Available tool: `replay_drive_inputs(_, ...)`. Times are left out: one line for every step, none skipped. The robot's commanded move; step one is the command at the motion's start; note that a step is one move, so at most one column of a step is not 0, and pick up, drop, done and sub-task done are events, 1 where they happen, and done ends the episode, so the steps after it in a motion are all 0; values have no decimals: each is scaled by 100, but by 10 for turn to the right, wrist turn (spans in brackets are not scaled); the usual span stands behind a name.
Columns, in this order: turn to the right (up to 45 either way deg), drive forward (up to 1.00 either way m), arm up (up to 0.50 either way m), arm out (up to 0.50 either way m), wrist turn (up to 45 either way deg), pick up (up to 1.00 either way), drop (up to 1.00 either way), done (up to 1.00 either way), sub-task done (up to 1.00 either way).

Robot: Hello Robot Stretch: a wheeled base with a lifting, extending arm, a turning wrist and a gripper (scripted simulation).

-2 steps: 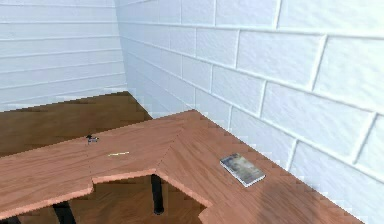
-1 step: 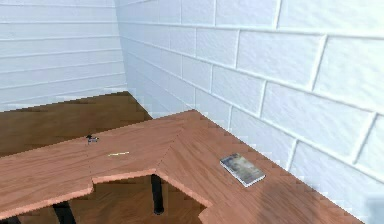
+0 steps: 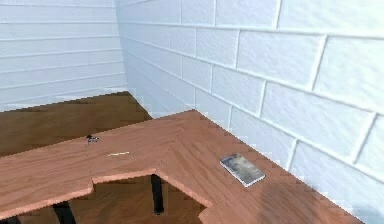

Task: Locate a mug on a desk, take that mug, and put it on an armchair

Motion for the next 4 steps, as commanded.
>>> replay_drive_inputs(0, 0, 0, -38, 0, 0, 0, 0, 0)
replay_drive_inputs(-450, 0, 0, 0, 0, 0, 0, 0, 0)
replay_drive_inputs(-450, 0, 0, 0, 0, 0, 0, 0, 0)
replay_drive_inputs(-240, 0, 0, 0, 0, 0, 0, 0, 0)
